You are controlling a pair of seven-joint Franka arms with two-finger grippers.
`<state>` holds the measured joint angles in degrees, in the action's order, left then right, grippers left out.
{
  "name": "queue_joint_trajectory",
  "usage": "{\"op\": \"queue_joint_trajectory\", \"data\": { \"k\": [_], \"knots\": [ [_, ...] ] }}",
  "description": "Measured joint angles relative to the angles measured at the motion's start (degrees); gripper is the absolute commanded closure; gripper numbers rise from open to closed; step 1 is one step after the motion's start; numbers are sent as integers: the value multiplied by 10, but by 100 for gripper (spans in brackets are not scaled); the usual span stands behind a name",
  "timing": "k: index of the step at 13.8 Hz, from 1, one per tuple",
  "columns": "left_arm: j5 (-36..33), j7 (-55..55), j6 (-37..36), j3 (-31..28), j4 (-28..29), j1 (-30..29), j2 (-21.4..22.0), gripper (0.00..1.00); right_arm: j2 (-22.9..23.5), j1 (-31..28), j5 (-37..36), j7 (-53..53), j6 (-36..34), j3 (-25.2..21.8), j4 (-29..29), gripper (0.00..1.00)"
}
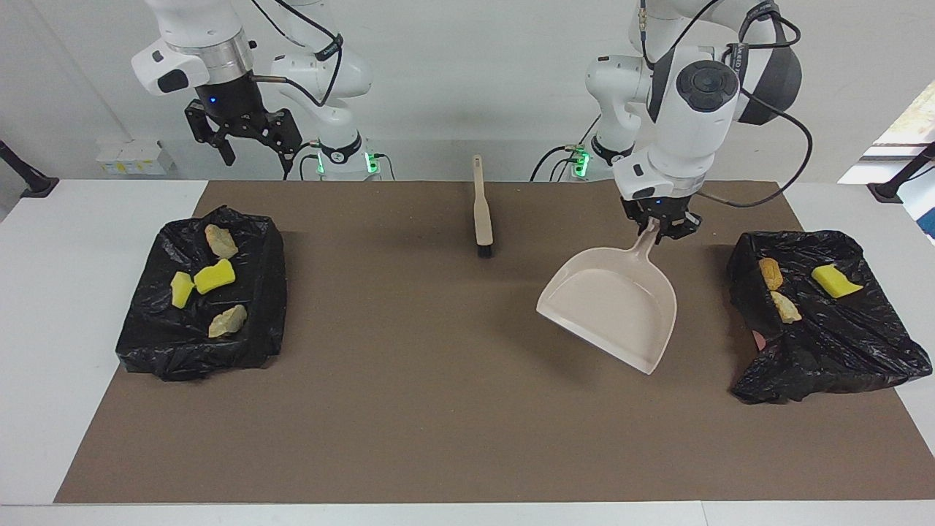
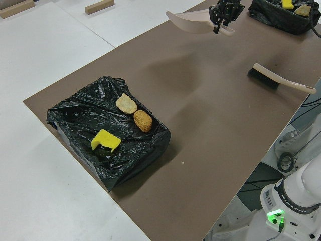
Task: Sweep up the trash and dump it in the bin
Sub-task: 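Bring the dustpan back to the table center with the left gripper and release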
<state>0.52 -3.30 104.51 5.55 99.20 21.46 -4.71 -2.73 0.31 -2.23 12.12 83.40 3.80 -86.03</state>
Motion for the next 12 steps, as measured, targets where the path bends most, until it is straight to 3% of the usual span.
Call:
{"op": "queue_joint_trajectory", "data": {
  "k": [4, 5, 6, 9, 12],
  "knots": [
    [11, -127, 80, 1, 7, 68, -68, 100, 0, 0, 0, 0, 0, 0, 0, 0],
    [11, -141, 102, 0, 9, 82, -91, 31, 0, 0, 0, 0, 0, 0, 0, 0],
    [11, -147, 120, 1, 11, 94, -111, 0, 0, 0, 0, 0, 0, 0, 0, 0],
    [11, -143, 212, 0, 48, 105, -133, 0, 1, 0, 0, 0, 0, 0, 0, 0],
    [11, -143, 220, 0, 59, 105, -127, 0, 1, 0, 0, 0, 0, 0, 0, 0]
  ]
}}
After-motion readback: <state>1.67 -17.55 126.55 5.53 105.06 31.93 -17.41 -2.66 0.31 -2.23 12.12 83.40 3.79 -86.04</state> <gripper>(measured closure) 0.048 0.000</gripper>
